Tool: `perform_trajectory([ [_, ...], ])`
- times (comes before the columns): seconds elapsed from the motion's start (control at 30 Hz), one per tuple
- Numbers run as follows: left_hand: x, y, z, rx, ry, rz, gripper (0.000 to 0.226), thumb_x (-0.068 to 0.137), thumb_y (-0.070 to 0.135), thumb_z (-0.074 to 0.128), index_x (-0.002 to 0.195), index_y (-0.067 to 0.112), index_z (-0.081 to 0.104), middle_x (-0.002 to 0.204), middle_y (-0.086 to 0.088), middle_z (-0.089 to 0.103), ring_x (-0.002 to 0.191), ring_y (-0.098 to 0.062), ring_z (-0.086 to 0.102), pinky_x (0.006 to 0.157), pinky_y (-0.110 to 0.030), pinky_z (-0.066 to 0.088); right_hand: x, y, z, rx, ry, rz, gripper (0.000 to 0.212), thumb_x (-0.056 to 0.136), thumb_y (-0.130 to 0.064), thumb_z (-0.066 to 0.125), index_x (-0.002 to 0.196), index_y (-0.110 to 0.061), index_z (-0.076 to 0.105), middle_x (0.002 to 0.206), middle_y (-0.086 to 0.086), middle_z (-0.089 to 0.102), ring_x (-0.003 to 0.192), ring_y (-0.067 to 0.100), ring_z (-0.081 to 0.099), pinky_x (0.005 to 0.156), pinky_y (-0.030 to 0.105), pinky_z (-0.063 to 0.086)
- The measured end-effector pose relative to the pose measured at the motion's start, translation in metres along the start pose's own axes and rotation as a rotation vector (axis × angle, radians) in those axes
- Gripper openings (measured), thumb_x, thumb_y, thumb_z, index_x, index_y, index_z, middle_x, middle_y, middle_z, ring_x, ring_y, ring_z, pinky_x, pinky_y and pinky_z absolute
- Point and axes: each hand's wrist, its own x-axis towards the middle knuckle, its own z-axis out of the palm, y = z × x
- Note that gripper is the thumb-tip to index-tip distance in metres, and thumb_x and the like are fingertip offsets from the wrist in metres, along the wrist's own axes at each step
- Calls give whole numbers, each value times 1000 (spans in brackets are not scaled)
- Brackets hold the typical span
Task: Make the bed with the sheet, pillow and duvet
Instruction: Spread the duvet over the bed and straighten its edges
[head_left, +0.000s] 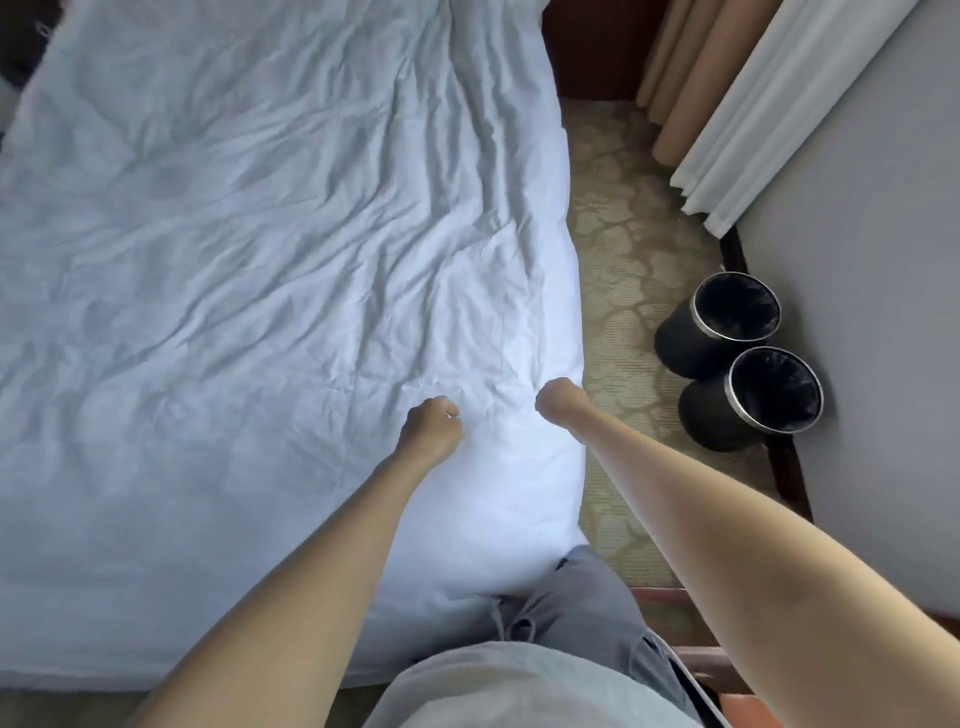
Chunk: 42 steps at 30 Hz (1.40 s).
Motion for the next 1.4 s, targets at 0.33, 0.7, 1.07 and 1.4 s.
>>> perform_trajectory([
  [0.33,39,5,-4,-37,-8,-86,34,95,7,36,126,7,50,140,-13,45,126,-28,45,99,-30,39,35,-37,-29,-289,-16,-188,50,89,1,29,136,-5,42,138,15,45,116,29,49,92,34,43],
  [0.7,218,88,-29,-183,124,-251,56,96,6,30,149,10,16,157,-9,14,142,-27,23,112,-35,30,230,-130,-86,-893,-55,-630,56,101,-23,29,151,-29,4,158,0,-18,145,25,-17,116,52,-1],
  [1.07,309,159,32,-141,-426,-277,49,97,8,30,144,18,35,155,-7,24,142,-23,26,112,-28,24,351,-92,-193,-1161,-167,-207,51,95,-16,33,145,-7,27,146,13,37,136,33,33,116,49,10],
  [1.4,337,265,-39,-129,-89,-219,45,91,4,34,133,13,48,139,-13,47,126,-28,46,100,-26,37,359,-134,-281,-675,-152,-193,27,90,-4,33,112,-4,50,103,12,51,100,30,54,93,37,41],
])
